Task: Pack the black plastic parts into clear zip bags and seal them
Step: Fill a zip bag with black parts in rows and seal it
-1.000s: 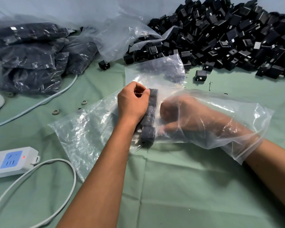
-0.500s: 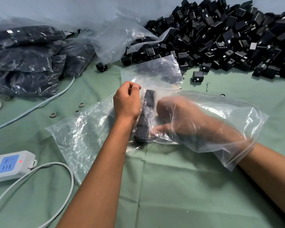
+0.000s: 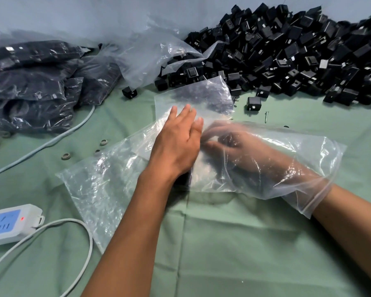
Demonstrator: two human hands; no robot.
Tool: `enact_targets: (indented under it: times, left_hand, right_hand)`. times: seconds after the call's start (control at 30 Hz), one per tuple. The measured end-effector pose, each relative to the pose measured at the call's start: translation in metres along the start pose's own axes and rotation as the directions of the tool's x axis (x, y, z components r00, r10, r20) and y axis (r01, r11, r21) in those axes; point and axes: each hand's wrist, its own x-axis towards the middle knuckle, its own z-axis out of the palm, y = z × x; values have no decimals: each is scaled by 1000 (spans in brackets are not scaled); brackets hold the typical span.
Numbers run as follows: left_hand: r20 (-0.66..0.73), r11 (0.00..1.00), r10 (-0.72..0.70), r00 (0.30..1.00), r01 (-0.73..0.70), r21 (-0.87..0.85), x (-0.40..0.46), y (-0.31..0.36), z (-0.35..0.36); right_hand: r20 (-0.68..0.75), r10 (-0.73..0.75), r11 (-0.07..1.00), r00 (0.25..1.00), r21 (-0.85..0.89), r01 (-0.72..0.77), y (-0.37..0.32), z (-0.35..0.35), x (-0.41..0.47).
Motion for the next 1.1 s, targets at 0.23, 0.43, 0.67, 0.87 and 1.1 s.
enact_targets:
  times: [0.23,0.43,0.67,0.87,1.1]
  left_hand:
    - [240,963,-68,968,1,271,-12,12,16]
    - [231,961,-74,970,8,276,-13,11,16]
    - [226,958,-84,971,17,285,-13,11,16]
    - [190,939,-93,977,22,344,-13,13,19]
    - [177,938,-98,979,32,345,-13,12,19]
  right_hand:
    - [72,115,991,991,-79,-110,-13,-19,-6]
    - [255,198,905,946,324,-276,9,-57,-44]
    - [-12,578,806,816,164,-569,45,-178,-111]
    - [-641,335,893,691,-18,-450,21,-177,-45]
    - [-56,326,577,944,-779,-246,20,-112,39]
